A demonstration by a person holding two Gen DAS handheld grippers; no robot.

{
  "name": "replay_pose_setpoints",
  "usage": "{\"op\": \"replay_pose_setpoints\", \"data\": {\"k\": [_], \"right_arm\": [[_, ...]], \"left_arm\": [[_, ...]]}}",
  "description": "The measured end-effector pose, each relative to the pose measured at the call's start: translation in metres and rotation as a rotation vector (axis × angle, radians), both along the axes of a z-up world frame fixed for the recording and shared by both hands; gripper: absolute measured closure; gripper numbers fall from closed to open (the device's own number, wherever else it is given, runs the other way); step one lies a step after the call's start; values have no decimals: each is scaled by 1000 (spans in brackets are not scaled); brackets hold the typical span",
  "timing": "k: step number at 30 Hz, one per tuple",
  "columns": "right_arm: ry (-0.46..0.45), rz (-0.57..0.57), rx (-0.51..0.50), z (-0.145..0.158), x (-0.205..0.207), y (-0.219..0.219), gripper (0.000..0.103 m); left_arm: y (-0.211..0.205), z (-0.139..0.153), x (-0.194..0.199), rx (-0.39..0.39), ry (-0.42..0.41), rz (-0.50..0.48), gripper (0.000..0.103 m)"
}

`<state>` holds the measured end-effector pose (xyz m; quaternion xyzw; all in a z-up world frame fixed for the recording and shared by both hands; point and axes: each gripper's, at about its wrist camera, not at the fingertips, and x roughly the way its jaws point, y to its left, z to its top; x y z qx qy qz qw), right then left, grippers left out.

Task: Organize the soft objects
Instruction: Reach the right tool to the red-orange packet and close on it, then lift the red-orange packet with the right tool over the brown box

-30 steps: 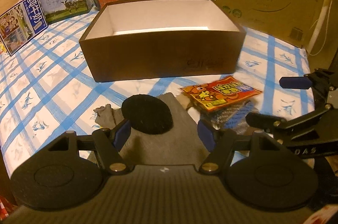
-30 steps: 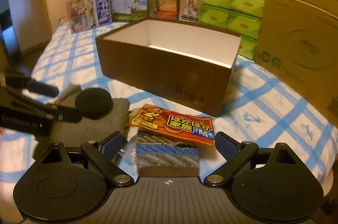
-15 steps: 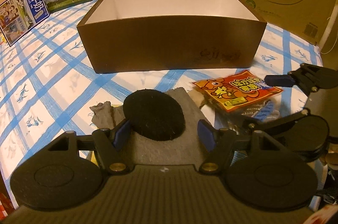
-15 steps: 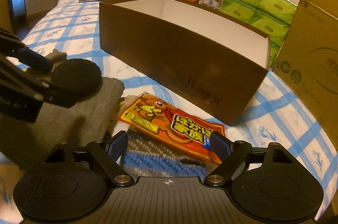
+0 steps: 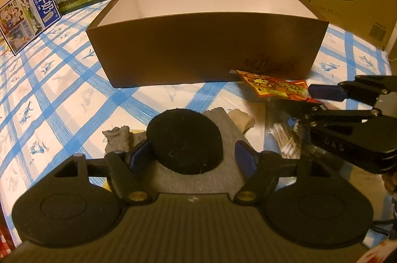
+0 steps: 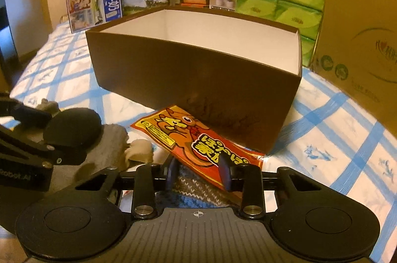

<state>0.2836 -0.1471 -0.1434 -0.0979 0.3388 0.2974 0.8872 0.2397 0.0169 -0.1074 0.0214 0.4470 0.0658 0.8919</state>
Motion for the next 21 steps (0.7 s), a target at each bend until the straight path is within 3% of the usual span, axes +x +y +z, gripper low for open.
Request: {"op": "replay_pose_setpoints", "data": {"k": [9,11,21], "right_arm": [[-34,-50,-40,-5,14,9,67],[-47,-53,-58,-8,18,10,73],[-149,-13,-100,-2,2,0,91]], "left_arm": [[1,-11,17,46,9,35,30],[4,-12,19,44,7,42,35],[10,-6,11,25,-19,42,40]]}}
